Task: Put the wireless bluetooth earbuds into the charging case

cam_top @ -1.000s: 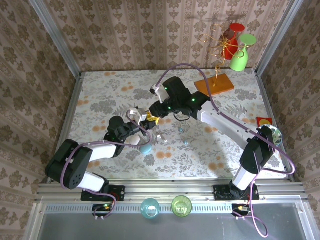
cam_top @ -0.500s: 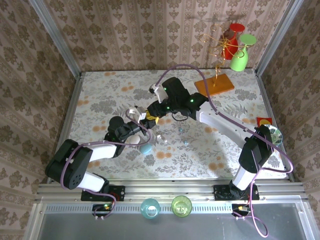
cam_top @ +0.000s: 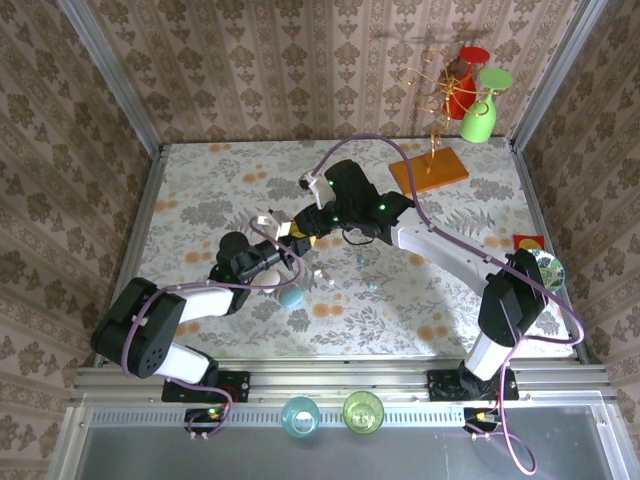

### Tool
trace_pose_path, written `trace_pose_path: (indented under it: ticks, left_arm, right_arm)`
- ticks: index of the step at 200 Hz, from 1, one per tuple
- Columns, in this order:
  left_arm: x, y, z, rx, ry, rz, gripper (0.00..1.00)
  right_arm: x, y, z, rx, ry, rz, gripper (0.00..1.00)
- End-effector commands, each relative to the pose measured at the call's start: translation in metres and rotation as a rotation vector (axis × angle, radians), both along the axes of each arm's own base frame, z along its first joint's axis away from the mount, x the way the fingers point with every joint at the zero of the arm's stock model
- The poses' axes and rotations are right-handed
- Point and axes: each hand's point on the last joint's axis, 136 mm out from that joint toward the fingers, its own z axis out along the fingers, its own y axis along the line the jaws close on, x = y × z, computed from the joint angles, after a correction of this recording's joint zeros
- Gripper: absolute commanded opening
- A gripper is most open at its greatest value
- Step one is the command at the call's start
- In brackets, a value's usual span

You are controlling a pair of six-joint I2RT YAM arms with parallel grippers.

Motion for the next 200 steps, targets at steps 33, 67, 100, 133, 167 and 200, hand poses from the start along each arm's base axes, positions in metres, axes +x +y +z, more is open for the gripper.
trace_pose_path:
  ticks: [33,67,100,133,167,200]
  left_arm:
    - [0.010,-0.001,0.044,-0.105,-0.057,0.023,0.00]
    - [0.009,-0.001,0.044,-0.096,-0.064,0.019,0.00]
    - [0.014,0.002,0.045,-0.113,-0.021,0.047,0.00]
    - [0.019,0.002,0.051,-0.124,0.007,0.062,0.00]
    - [0.022,0.003,0.055,-0.122,0.035,0.074,0.00]
    - [0.023,0.005,0.056,-0.124,0.043,0.087,0.00]
  right_arm:
    - [-0.001,-0.009,0.008,0.058,-0.043,-0.063,0.25]
    - [0.002,-0.015,0.009,0.050,-0.059,-0.092,0.25]
    - [0.004,-0.020,0.013,0.081,-0.083,-0.122,0.25]
    - [0.005,-0.021,0.015,0.110,-0.093,-0.127,0.25]
    - [0.005,-0.020,0.020,0.145,-0.105,-0.129,0.25]
    - [0.002,-0.018,0.024,0.176,-0.105,-0.112,0.25]
